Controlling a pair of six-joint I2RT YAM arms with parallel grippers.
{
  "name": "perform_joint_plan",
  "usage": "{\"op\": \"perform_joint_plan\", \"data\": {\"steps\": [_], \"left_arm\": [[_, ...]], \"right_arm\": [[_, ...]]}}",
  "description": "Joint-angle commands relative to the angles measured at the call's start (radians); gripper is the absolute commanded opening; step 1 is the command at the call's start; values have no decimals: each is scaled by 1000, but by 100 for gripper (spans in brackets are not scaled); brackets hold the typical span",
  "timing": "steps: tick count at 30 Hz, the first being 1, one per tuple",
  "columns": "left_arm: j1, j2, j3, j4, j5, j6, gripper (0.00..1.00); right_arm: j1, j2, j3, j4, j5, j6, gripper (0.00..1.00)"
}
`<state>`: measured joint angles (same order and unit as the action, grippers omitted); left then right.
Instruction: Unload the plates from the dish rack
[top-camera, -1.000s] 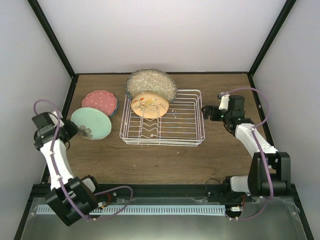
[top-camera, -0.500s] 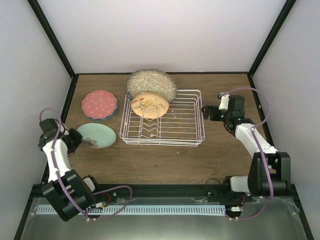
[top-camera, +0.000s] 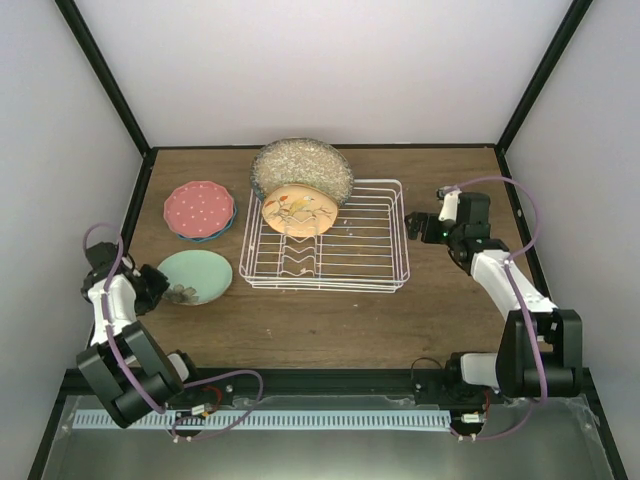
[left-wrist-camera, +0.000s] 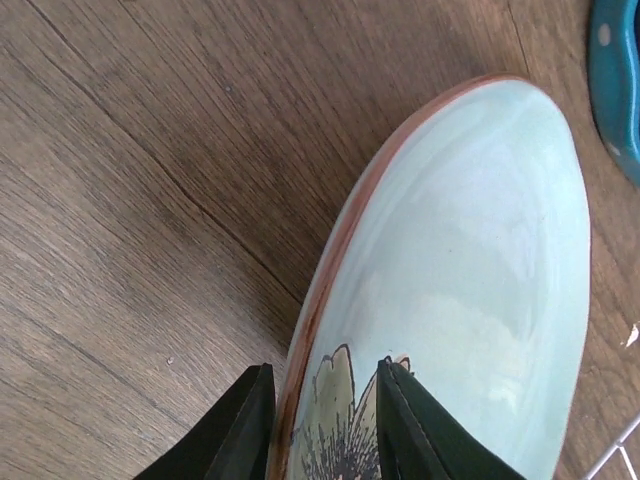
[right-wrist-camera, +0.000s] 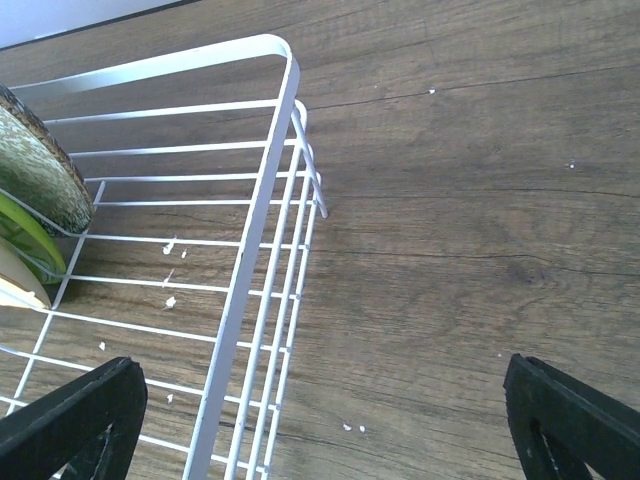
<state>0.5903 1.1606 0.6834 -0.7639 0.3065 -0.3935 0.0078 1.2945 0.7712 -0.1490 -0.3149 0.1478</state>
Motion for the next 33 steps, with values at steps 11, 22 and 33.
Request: {"op": "perform_joint_plan", "data": {"steps": [11, 22, 33], "left_arm": [[2, 48, -14, 8, -48, -39, 42], [0, 73, 48, 0, -55, -41, 45], [-230, 220, 699, 452, 177, -11, 63]], "right_arm": [[-8, -21, 1, -3, 12, 8, 100], [-8, -27, 17, -20, 21, -2, 100], [-8, -11, 34, 0, 6, 9, 100]]}}
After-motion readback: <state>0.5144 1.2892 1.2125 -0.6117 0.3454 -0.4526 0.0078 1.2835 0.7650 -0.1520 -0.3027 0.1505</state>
